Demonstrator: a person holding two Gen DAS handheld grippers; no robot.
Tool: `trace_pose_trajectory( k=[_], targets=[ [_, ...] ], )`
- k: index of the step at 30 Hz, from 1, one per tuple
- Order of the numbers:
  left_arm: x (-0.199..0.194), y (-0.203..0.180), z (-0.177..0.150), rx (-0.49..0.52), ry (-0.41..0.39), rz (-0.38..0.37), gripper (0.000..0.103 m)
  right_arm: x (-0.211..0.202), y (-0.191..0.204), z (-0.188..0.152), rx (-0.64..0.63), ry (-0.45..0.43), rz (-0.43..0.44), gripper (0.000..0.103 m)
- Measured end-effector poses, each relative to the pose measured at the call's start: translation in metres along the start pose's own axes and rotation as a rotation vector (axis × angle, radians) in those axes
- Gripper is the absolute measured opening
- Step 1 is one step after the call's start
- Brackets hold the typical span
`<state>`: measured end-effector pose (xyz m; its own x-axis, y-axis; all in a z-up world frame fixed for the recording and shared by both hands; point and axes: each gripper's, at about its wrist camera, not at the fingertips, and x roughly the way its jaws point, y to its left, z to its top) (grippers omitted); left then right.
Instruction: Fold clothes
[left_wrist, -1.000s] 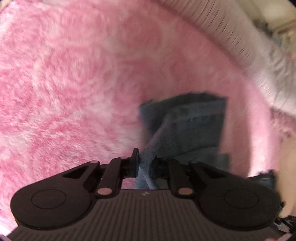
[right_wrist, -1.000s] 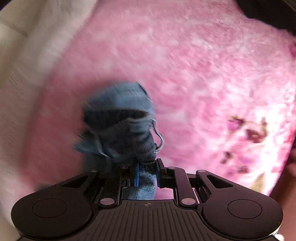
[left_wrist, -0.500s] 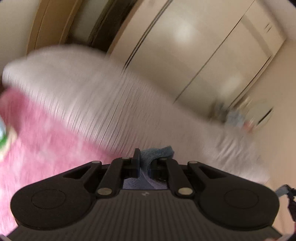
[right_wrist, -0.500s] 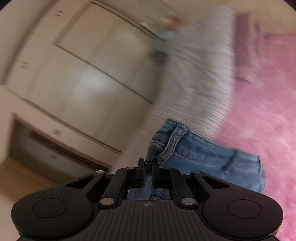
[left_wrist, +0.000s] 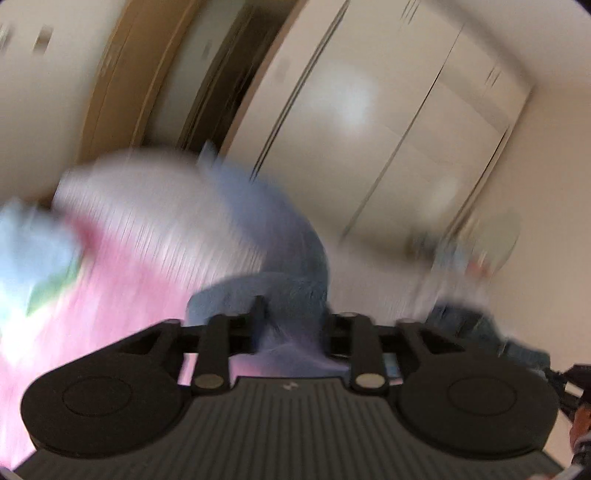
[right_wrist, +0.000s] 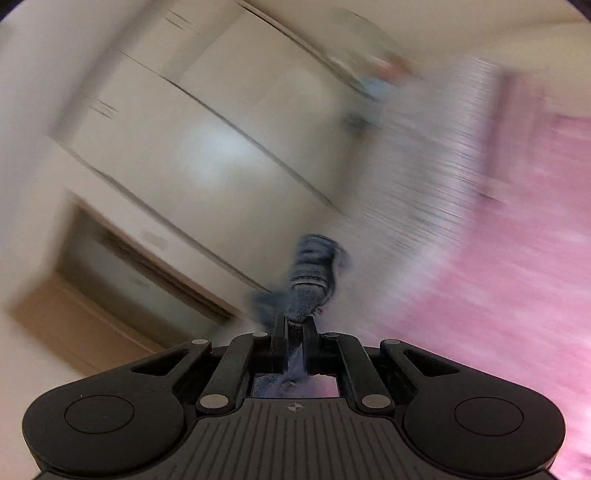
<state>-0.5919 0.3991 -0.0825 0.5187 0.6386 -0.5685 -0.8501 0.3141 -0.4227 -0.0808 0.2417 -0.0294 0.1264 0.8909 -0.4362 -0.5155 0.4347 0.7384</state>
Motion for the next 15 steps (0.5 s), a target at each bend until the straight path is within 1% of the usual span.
trace_pose_trajectory(
  k=[1, 2, 3, 4, 5, 6, 7, 8, 9, 12, 13, 14, 15],
  targets=[
    [0.009, 0.009, -0.040, -0.035, 0.103, 0.074, 0.028, -0.006, -0.031, -0.008, 0.007, 0.052, -0.104, 0.006],
    [0.018, 0.019, -0.082, -0.076, 0.212, 0.153, 0.026, -0.006, -0.069, -0.018, 0.033, 0.132, -0.256, 0.008],
    [0.024, 0.029, -0.120, -0.116, 0.303, 0.228, 0.020, -0.008, -0.106, -0.028, 0.060, 0.208, -0.393, 0.009],
    [0.025, 0.038, -0.154, -0.166, 0.377, 0.295, 0.017, -0.009, -0.142, -0.038, 0.088, 0.283, -0.527, 0.009],
    [0.026, 0.046, -0.189, -0.221, 0.447, 0.358, 0.017, -0.010, -0.178, -0.048, 0.116, 0.359, -0.661, 0.009],
    [0.023, 0.050, -0.214, -0.272, 0.490, 0.393, 0.017, -0.018, -0.207, -0.056, 0.140, 0.369, -0.739, 0.009],
    [0.019, 0.052, -0.233, -0.319, 0.513, 0.409, 0.017, -0.023, -0.231, -0.060, 0.150, 0.388, -0.783, 0.009],
    [0.014, 0.052, -0.247, -0.355, 0.524, 0.419, 0.017, -0.027, -0.251, -0.061, 0.156, 0.418, -0.818, 0.009],
    [0.011, 0.047, -0.255, -0.373, 0.521, 0.419, 0.017, -0.029, -0.262, -0.061, 0.167, 0.431, -0.806, 0.010],
    [0.011, 0.038, -0.251, -0.322, 0.491, 0.417, 0.018, -0.036, -0.292, -0.059, 0.202, 0.467, -0.756, 0.015],
    [0.014, 0.035, -0.249, -0.297, 0.478, 0.415, 0.018, -0.034, -0.300, -0.058, 0.203, 0.468, -0.720, 0.016],
    [0.019, 0.032, -0.246, -0.269, 0.462, 0.411, 0.019, -0.042, -0.298, -0.063, 0.203, 0.468, -0.679, 0.020],
    [0.022, 0.026, -0.243, -0.249, 0.449, 0.404, 0.020, -0.038, -0.306, -0.064, 0.208, 0.470, -0.638, 0.024]
  ],
)
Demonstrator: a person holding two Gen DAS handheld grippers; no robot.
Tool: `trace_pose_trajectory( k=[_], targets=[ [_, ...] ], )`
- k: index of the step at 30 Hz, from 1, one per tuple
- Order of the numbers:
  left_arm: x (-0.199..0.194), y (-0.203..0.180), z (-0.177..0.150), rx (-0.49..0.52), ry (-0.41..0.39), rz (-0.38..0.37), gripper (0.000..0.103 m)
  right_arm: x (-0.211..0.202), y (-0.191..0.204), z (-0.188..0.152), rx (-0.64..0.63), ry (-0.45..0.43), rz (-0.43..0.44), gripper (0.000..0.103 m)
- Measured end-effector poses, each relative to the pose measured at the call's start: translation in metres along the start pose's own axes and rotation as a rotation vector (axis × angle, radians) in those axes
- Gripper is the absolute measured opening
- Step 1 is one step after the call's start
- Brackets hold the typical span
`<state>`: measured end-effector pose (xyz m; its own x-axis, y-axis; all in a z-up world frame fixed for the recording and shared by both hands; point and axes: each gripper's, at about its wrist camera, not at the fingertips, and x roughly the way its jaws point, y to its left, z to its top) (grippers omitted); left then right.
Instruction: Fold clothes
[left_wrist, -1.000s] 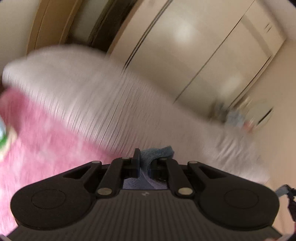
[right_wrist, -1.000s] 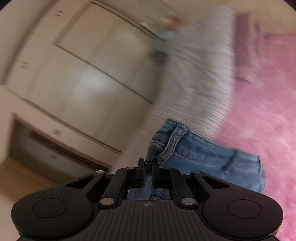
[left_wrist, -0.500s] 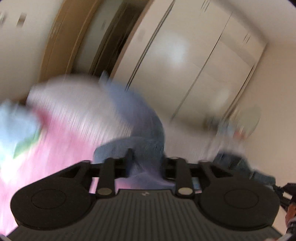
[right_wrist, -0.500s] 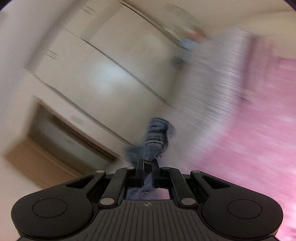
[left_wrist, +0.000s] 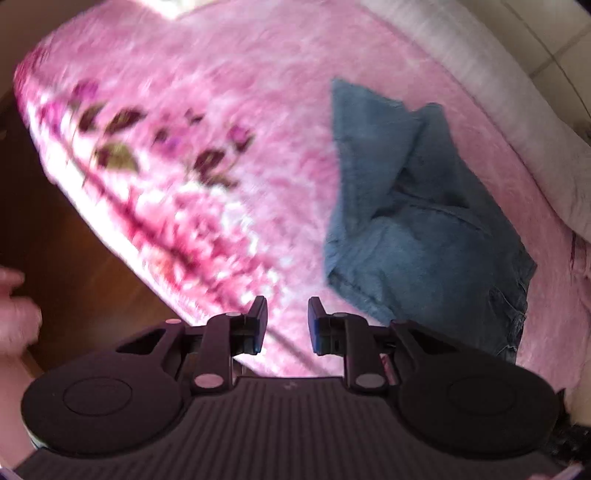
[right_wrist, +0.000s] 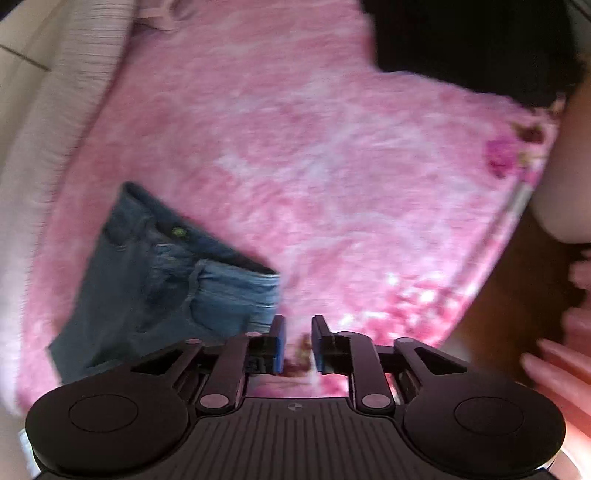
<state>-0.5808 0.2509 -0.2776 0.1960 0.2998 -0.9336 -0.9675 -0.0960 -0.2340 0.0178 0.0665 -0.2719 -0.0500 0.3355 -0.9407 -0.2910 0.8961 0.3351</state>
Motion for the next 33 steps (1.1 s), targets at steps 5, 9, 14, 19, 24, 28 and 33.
trace_pose_trajectory(
  k=[5, 9, 14, 19, 24, 28, 33],
  targets=[
    [-0.004, -0.014, 0.014, 0.058, -0.040, -0.028, 0.021, 0.025, -0.015, -0.013, 0.040, 0.050, 0.130, 0.030],
    [0.016, -0.013, 0.028, 0.098, -0.039, -0.030, 0.021, 0.055, -0.028, -0.022, 0.047, 0.036, 0.188, 0.030],
    [0.057, -0.005, 0.060, 0.110, -0.026, -0.043, 0.022, 0.095, -0.038, -0.030, 0.089, -0.033, 0.243, 0.030],
    [0.102, 0.004, 0.103, 0.078, -0.023, -0.086, 0.028, 0.137, -0.049, -0.040, 0.189, -0.095, 0.254, 0.031],
    [0.158, 0.013, 0.155, -0.016, -0.023, -0.157, 0.030, 0.159, -0.059, -0.053, 0.281, -0.170, 0.296, 0.032],
    [0.203, 0.008, 0.195, -0.026, -0.032, -0.196, 0.030, 0.162, -0.054, -0.054, 0.274, -0.222, 0.329, 0.032],
    [0.246, -0.014, 0.233, 0.024, -0.060, -0.190, 0.030, 0.167, -0.047, -0.054, 0.233, -0.256, 0.299, 0.032]
  ],
)
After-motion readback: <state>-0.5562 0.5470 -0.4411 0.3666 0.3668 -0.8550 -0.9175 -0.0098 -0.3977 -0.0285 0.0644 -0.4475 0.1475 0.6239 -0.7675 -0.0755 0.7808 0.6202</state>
